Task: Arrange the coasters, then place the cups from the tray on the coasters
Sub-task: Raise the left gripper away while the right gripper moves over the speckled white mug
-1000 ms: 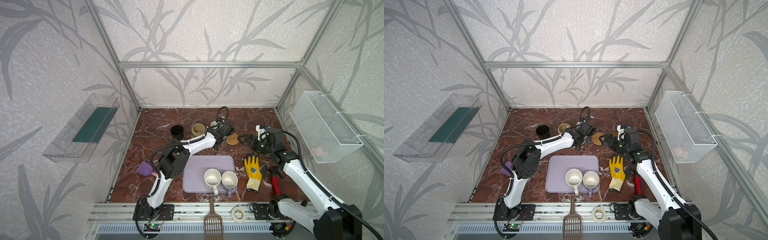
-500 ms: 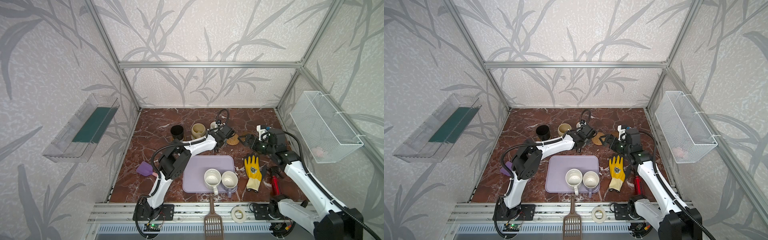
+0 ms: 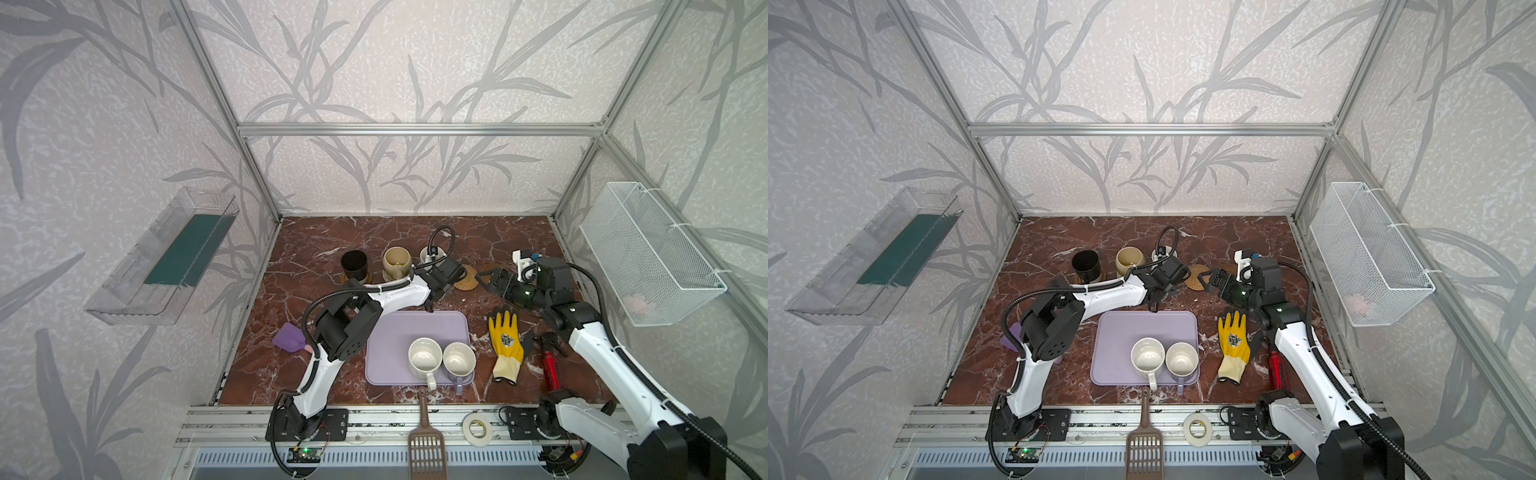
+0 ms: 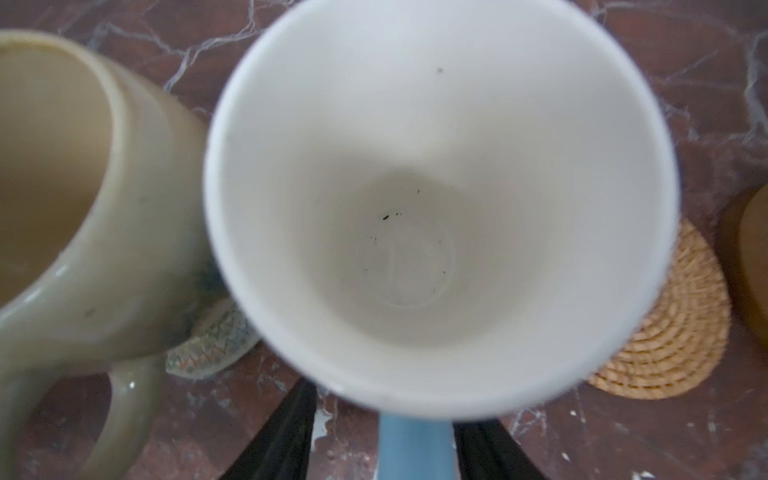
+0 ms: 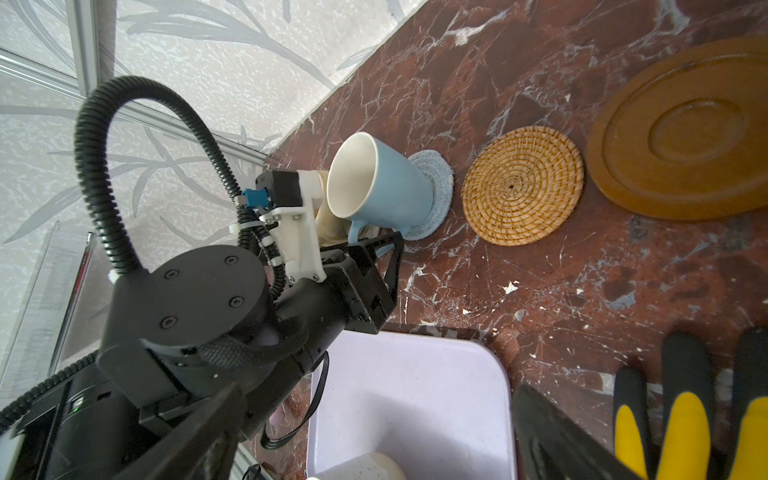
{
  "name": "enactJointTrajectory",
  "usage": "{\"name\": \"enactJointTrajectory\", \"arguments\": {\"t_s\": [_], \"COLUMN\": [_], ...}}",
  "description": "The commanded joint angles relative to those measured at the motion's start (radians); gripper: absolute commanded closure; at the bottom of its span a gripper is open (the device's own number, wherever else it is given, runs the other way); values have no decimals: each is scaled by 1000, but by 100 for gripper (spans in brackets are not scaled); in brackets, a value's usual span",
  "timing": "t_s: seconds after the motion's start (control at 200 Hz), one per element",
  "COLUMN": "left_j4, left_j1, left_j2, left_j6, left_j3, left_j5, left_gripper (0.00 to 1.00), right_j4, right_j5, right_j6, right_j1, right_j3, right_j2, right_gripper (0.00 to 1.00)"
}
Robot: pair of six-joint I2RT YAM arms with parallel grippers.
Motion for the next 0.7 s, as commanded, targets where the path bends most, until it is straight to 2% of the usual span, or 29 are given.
{"name": "enactJointTrajectory", "arguments": {"t_s": [0.0, 0.105, 0.185, 0.28, 0.5, 0.59, 0.695], "left_j4": [38, 59, 63, 29, -30, -26, 15], "left_j1": [-10, -12, -14, -11, -7, -3, 8], "left_j2": [-106, -181, -240, -296, -396, -440, -514], "left_j6": [-3, 2, 3, -21, -47, -49, -71], "left_j3": [-18, -50, -73, -88, -114, -129, -188], "left_j5": [0, 47, 103, 164, 311, 379, 434], "left_gripper": [26, 18, 16, 1, 1, 1, 1], "right_j4": [-24, -65, -123, -240, -368, -415, -487], "right_j5": [-28, -47, -66, -68, -56, -30, 53], "right_j6": [-35, -69, -131, -197, -276, -307, -333], "right_j1": [-5, -4, -4, 11, 94, 185, 310], "right_j3": [1, 11, 36, 88, 122, 136, 166], "right_j2": [-11, -31, -41, -44, -92, -93, -87], "right_gripper": [1, 1, 1, 1, 1, 1, 1]}}
